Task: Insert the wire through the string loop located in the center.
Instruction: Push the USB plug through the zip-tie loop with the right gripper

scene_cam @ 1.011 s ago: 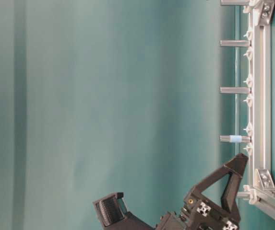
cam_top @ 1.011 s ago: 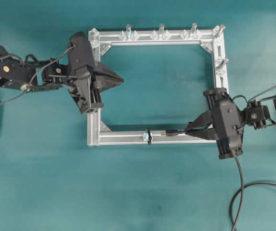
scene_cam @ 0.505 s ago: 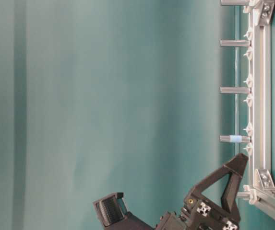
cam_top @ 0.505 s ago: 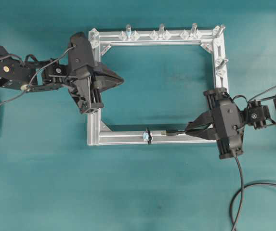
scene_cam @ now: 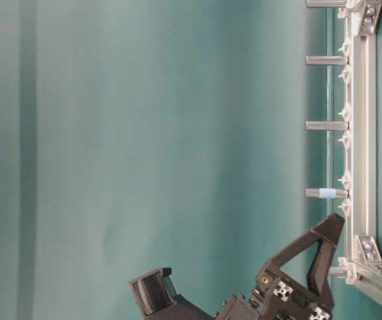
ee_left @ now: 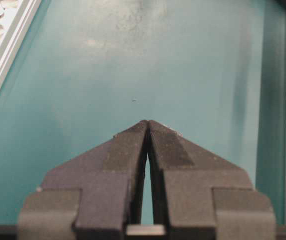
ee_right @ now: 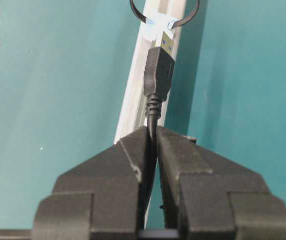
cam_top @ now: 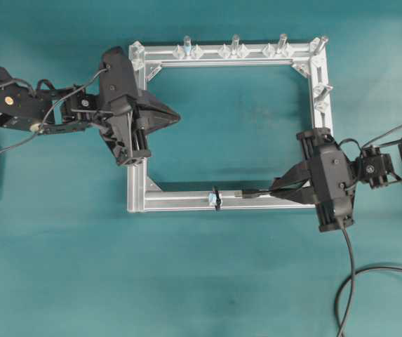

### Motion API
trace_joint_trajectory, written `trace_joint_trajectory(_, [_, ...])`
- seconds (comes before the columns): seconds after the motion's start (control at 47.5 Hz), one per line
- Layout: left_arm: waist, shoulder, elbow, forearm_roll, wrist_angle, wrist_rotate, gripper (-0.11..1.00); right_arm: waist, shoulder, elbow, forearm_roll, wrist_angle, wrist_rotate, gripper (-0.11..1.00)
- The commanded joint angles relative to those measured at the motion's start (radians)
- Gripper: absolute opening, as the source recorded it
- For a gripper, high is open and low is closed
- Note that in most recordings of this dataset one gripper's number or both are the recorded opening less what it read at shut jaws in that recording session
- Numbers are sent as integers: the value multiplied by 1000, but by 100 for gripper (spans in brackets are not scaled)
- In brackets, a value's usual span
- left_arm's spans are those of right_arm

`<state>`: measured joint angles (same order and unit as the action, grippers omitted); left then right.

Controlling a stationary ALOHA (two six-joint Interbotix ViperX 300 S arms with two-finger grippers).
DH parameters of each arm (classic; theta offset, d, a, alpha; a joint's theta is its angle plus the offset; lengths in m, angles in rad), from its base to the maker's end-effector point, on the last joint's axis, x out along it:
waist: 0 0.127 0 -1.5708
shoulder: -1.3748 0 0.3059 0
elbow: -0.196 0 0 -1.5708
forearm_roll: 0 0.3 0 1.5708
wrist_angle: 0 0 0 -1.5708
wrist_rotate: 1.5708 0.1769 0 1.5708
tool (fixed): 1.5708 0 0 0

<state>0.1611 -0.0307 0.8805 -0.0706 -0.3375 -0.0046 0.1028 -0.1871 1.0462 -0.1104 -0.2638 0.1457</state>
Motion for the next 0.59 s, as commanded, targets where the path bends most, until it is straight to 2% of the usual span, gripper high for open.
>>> trace_joint_trajectory(0.0, [0,-23,-11,2,-6,0,0,-5,-15,-8,-2,-8,-2,7])
trace_joint_trajectory(0.568, [-2,-25,-12,2,-6,-2,0,-5,75,-84,-2,-20,-2,7])
